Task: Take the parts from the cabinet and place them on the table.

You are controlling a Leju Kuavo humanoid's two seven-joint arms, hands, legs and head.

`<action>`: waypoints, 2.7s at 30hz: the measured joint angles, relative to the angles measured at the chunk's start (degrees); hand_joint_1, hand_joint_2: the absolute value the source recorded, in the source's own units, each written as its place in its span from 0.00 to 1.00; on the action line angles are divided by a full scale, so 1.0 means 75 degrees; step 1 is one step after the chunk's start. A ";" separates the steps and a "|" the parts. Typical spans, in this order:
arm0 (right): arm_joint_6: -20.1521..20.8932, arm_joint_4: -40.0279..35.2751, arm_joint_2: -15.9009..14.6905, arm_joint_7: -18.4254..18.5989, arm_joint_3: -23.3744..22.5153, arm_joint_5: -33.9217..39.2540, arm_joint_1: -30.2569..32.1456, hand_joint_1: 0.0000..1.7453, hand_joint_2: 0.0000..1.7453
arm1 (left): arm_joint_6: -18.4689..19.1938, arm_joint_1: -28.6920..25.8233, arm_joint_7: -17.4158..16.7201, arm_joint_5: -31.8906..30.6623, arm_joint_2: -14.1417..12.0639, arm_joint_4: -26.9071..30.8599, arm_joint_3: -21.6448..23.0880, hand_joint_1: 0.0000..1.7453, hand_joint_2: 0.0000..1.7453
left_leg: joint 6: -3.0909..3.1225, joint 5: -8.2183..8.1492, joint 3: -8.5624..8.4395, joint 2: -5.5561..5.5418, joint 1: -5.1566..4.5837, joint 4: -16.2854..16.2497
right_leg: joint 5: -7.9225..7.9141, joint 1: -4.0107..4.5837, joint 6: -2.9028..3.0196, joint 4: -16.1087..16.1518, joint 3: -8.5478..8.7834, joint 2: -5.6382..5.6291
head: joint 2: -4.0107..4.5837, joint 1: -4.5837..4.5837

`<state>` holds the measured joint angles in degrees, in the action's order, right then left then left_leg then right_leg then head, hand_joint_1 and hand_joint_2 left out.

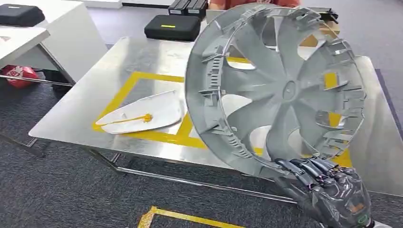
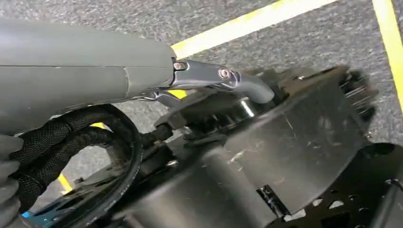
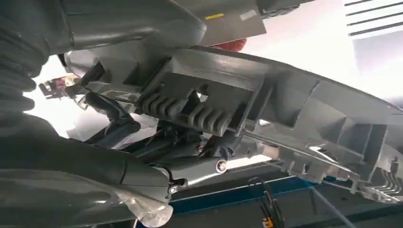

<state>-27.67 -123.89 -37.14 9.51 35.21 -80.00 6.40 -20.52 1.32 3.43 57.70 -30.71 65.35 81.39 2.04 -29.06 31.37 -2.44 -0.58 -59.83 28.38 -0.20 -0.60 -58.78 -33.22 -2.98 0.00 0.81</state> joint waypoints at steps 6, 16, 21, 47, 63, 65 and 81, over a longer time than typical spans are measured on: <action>-0.0003 -0.0003 0.0000 0.0000 -0.0012 -0.0009 0.0026 1.00 1.00 | 0.0012 -0.0005 0.0000 0.0009 0.0044 0.0003 0.0000 0.00 1.00 | 0.0050 0.0047 -0.0072 0.0214 0.0051 0.0330 | 0.0243 -0.0045 -0.0229 -0.0341 -0.0343 0.0186 | 0.0000 0.0023; 0.0009 0.0035 0.0006 -0.0012 -0.0003 0.0035 0.0019 1.00 1.00 | 0.0006 -0.0006 -0.0015 0.0012 0.0088 0.0003 0.0006 0.00 1.00 | -0.0064 -0.0029 -0.0080 0.0574 -0.0031 0.0263 | 0.0012 -0.0022 -0.0172 0.0106 0.0062 0.0643 | -0.0003 0.0011; 0.0026 0.0038 0.0006 -0.0012 0.0003 0.0061 0.0015 1.00 1.00 | 0.0000 0.0005 -0.0035 0.0009 0.0050 0.0003 -0.0003 0.00 1.00 | -0.0254 -0.0323 -0.0002 0.0468 0.0003 -0.0045 | -0.0034 -0.0068 0.0041 0.0159 0.0072 0.0526 | 0.0000 -0.0039; 0.1542 0.0038 -0.0070 0.0580 -0.0359 0.1283 -0.0011 1.00 1.00 | -0.0143 0.0004 0.0029 0.0160 0.0018 0.0012 0.0131 0.00 1.00 | -0.0100 -0.0001 -0.0057 0.0236 -0.0021 0.0267 | -0.0139 -0.0067 -0.0094 0.0180 0.0003 0.0239 | 0.0000 -0.0047; 0.3197 0.0714 -0.1192 -0.0167 -0.1883 0.2393 -0.0417 1.00 1.00 | -0.0195 0.0039 0.0026 0.0288 -0.0055 0.0064 0.0210 0.00 1.00 | -0.0085 0.0013 -0.0041 0.0236 -0.0010 0.0268 | -0.0141 -0.0062 -0.0098 0.0171 -0.0017 0.0246 | 0.0000 -0.0047; 0.3302 0.0828 -0.1350 -0.0376 -0.1994 0.2504 -0.0533 1.00 1.00 | -0.0186 0.0040 0.0026 0.0288 -0.0064 0.0064 0.0207 0.00 1.00 | -0.0085 0.0013 -0.0041 0.0237 -0.0011 0.0267 | -0.0141 -0.0062 -0.0098 0.0171 -0.0018 0.0245 | 0.0000 -0.0047; 0.2695 0.1521 -0.1880 -0.1378 -0.1434 0.1623 -0.1567 1.00 1.00 | 0.0854 0.0182 0.0093 -0.0064 -0.0213 -0.0134 0.0114 0.00 1.00 | -0.0085 0.0015 -0.0039 0.0235 -0.0007 0.0267 | -0.0142 -0.0057 -0.0099 0.0170 -0.0021 0.0252 | 0.0000 -0.0047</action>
<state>-7.46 -112.48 -51.23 -0.83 24.46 -67.82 -5.35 -14.12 2.69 4.13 57.22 -32.30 64.35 82.25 1.41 -28.95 31.07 -0.68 -0.63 -57.82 27.32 -0.62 -1.35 -57.50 -33.38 -1.09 0.00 0.46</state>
